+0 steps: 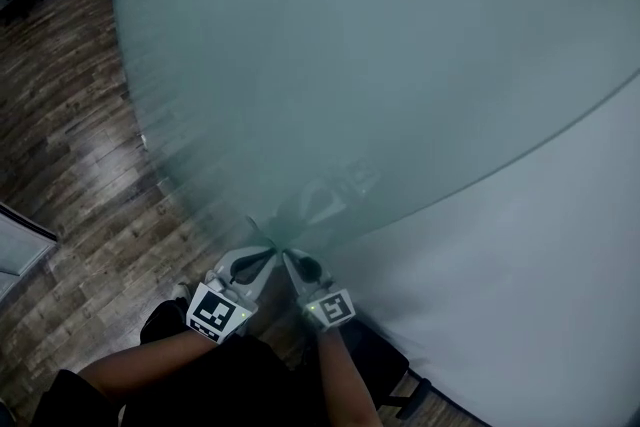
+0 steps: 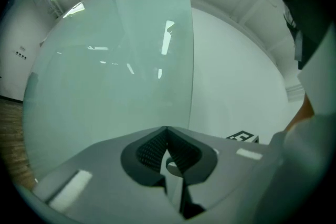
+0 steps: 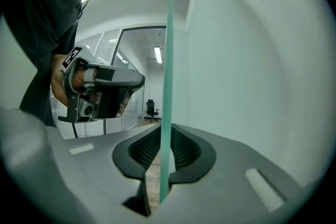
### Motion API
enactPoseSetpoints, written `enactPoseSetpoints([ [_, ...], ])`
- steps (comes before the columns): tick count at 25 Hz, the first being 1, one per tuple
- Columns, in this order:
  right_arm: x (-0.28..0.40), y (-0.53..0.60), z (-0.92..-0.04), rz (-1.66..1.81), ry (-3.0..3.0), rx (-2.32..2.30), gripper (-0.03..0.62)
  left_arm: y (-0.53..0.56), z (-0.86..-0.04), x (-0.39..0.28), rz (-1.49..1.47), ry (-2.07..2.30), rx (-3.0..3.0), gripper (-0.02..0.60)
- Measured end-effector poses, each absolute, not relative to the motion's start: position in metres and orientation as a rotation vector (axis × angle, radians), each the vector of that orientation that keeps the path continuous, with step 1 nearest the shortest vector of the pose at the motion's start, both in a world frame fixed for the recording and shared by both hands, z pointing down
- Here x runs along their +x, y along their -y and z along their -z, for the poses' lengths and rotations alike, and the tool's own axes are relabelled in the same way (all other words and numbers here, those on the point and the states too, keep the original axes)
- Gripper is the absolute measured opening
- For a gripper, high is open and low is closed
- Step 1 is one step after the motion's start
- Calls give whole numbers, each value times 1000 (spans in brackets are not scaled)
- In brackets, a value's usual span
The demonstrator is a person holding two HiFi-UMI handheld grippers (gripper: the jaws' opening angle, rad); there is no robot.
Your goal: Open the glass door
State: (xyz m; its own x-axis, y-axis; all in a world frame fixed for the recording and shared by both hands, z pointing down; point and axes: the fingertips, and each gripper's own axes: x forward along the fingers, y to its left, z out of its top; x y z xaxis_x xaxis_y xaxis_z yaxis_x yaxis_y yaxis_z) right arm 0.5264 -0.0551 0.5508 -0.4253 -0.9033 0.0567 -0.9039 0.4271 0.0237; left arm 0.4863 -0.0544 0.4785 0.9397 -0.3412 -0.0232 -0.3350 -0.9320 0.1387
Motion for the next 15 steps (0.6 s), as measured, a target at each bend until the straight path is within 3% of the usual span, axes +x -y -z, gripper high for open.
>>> enactPoseSetpoints([
  [15, 585, 86, -564, 1, 2548, 1683, 60, 56, -484, 500, 99, 638, 2932, 0],
])
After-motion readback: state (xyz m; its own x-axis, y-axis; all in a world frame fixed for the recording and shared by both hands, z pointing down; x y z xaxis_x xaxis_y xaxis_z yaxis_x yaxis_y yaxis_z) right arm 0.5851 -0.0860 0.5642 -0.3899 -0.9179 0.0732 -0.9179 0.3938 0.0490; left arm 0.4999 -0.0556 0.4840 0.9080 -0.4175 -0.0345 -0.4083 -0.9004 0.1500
